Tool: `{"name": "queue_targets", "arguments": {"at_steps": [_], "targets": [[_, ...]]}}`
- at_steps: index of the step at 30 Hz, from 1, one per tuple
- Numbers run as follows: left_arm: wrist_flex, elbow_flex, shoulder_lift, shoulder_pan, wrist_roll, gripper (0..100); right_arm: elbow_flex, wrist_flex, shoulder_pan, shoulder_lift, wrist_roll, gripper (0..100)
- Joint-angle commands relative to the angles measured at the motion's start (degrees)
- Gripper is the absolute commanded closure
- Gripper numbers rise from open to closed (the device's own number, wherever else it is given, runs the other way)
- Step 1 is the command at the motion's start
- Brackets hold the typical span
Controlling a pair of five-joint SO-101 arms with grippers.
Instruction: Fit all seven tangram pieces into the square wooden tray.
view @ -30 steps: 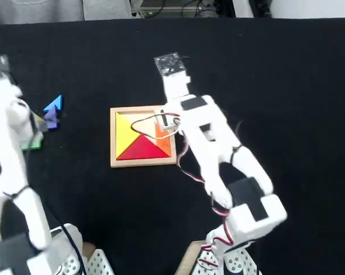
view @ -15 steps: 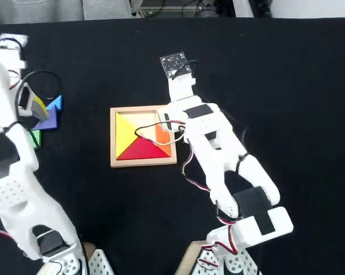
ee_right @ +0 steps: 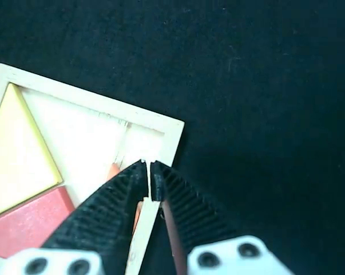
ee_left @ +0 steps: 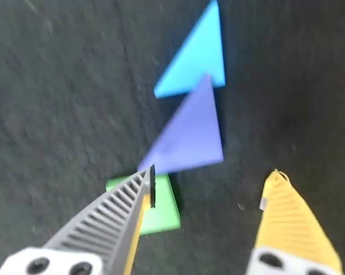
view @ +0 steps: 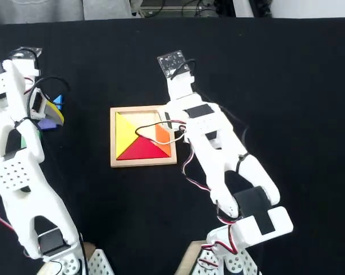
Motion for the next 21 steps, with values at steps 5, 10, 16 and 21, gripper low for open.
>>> {"name": "queue_targets", "arguments": {"at_steps": [5,10,16,21], "targets": [[-3.6,-2.2,2.3,0.9,-9.1,69,-0.2,-1.1,1.3,-3.1,0.6,98.7],[-5.8,-2.9,5.0,0.5,-16.1,69,-0.2,-1.1,1.3,-3.1,0.6,98.7],[-8.5,-2.9,5.6,0.9,-16.5,69,-0.2,-1.1,1.2,-3.0,0.6,98.7],[-10.6,-2.8,5.6,0.9,-16.3,69,-0.2,-1.1,1.1,-3.0,0.6,98.7]]}}
